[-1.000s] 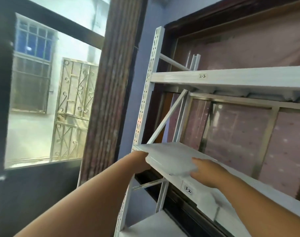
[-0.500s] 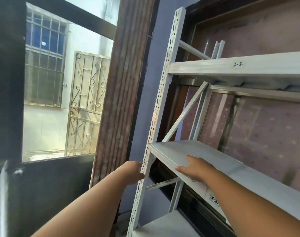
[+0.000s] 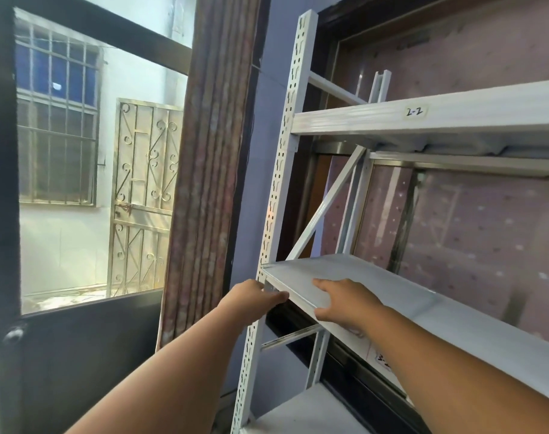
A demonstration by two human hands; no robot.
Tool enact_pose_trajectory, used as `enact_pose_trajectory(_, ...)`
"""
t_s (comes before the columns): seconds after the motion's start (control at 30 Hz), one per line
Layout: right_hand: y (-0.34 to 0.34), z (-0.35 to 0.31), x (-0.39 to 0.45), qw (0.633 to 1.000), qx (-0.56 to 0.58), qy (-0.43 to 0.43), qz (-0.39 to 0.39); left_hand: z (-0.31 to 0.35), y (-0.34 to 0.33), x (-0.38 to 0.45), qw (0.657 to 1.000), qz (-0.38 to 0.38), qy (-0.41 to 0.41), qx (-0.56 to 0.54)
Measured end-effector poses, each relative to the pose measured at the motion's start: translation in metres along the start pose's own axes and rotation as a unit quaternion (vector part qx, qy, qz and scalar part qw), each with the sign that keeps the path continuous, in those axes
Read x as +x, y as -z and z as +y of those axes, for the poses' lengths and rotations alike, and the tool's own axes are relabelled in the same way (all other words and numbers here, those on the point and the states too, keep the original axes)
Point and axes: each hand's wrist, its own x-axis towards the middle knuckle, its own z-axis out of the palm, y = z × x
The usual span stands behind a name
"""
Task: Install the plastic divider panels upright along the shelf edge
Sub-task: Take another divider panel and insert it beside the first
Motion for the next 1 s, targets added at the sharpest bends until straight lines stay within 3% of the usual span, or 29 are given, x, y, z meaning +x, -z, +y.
enact_pose_trajectory(0.17, 0.027, 0.008, -0.020, 0.998, 0.063, -0.001, 0.026, 0.030, 0.004, -0.012, 0.981, 0.011, 0.052, -0.185)
enact_pose_trajectory(0.37, 0.061, 0.032, -0.056, 0.986, 0.135, 0.009, 0.096, 0.087, -0.014, -0.023, 0.931, -0.136, 0.022, -0.339)
enact_pose_trajectory(0.5, 0.082, 0.054, -0.084, 0.972, 0.190, 0.000, 0.136, 0.122, -0.043, -0.033, 0.843, -0.248, -0.071, -0.472)
enact_pose_trajectory(0.63, 0.100, 0.079, -0.110, 0.941, 0.327, -0.016, 0.088, 0.168, -0.082, -0.048, 0.751, -0.316, -0.176, -0.552)
enact_pose_trajectory(0.7, 0.106, 0.092, -0.126, 0.909, 0.408, -0.030, 0.076, 0.192, -0.095, -0.059, 0.724, -0.358, -0.209, -0.551)
enact_pose_trajectory(0.9, 0.125, 0.140, -0.182, 0.831, 0.538, -0.065, 0.124, 0.250, -0.121, -0.097, 0.727, -0.400, -0.266, -0.491)
enact_pose_trajectory(1.0, 0.136, 0.157, -0.214, 0.826, 0.544, -0.070, 0.127, 0.272, -0.136, -0.117, 0.729, -0.396, -0.279, -0.483)
